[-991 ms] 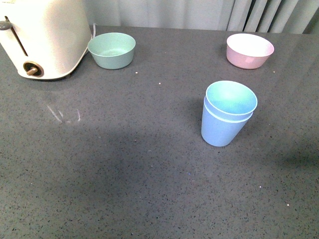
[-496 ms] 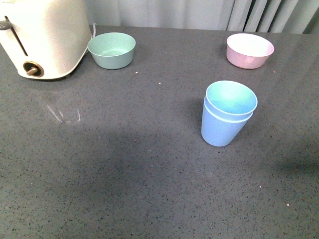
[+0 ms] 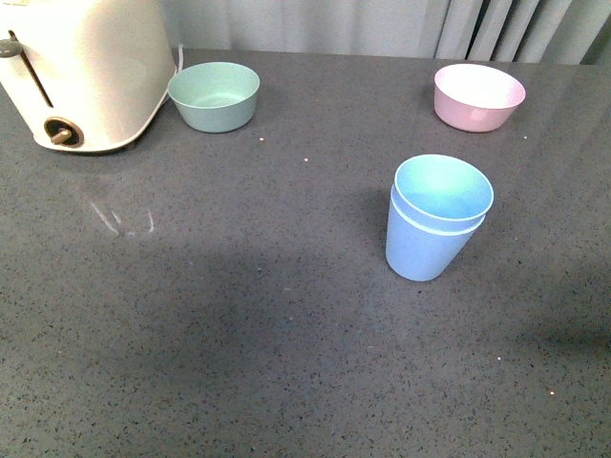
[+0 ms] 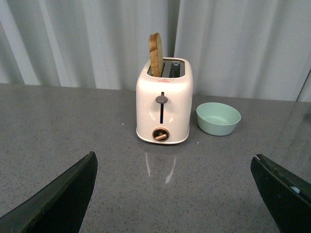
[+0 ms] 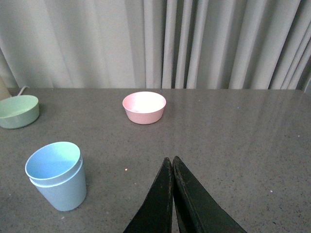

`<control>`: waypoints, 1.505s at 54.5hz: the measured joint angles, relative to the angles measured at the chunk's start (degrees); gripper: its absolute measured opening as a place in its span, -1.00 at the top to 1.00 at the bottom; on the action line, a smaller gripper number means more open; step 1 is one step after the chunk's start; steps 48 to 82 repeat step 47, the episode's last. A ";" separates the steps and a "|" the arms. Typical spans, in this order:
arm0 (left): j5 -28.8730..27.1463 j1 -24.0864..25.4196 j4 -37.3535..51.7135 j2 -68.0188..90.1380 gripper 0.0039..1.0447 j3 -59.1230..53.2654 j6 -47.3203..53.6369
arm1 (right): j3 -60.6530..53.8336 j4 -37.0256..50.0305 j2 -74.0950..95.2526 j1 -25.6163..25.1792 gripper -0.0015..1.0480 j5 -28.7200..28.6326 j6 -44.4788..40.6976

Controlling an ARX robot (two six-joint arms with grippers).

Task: Stack blue cups with both arms

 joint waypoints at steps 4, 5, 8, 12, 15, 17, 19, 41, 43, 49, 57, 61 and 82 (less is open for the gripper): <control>0.00 0.00 0.00 0.00 -0.84 0.00 0.00 | 0.00 -0.04 -0.02 0.00 0.96 0.00 -0.02; 0.00 0.00 0.00 0.00 -0.84 0.00 0.00 | 0.00 -0.04 -0.07 0.00 0.89 0.00 -0.02; 0.00 0.00 0.00 0.00 -0.84 0.00 -0.02 | 0.00 -0.04 -0.07 0.00 0.69 0.00 -0.02; 0.00 0.00 0.00 0.00 -0.84 0.00 0.00 | 0.00 -0.04 -0.07 0.00 0.42 0.00 -0.02; 0.00 0.00 0.00 0.00 -0.84 0.00 0.00 | 0.00 -0.04 -0.07 0.00 0.19 0.00 -0.02; 0.00 0.00 0.00 0.00 -0.84 0.00 0.00 | 0.00 -0.04 -0.07 0.00 0.02 0.00 -0.02; 0.00 0.00 0.00 0.00 -0.84 0.00 0.00 | 0.00 -0.04 -0.07 0.00 -0.15 0.00 -0.02; 0.00 0.00 0.00 0.00 -0.84 0.00 0.00 | 0.00 -0.04 -0.09 0.00 -0.83 0.00 0.04; 0.00 0.00 0.00 0.00 -0.84 0.00 -0.02 | 0.00 -0.04 -0.09 0.00 -0.83 0.00 0.04; 0.00 0.00 0.00 0.00 -0.84 0.00 0.00 | 0.00 -0.04 -0.09 0.00 -0.83 0.00 0.04; 0.00 0.00 0.00 0.00 -0.84 0.00 0.00 | 0.00 -0.04 -0.09 0.00 -0.83 0.00 0.04; 0.00 0.00 0.00 0.00 -0.84 0.00 0.00 | 0.00 -0.04 -0.09 0.00 -0.83 0.00 0.04; 0.00 0.00 0.00 0.00 -0.84 0.00 0.00 | 0.00 -0.04 -0.09 0.00 -0.83 0.00 0.04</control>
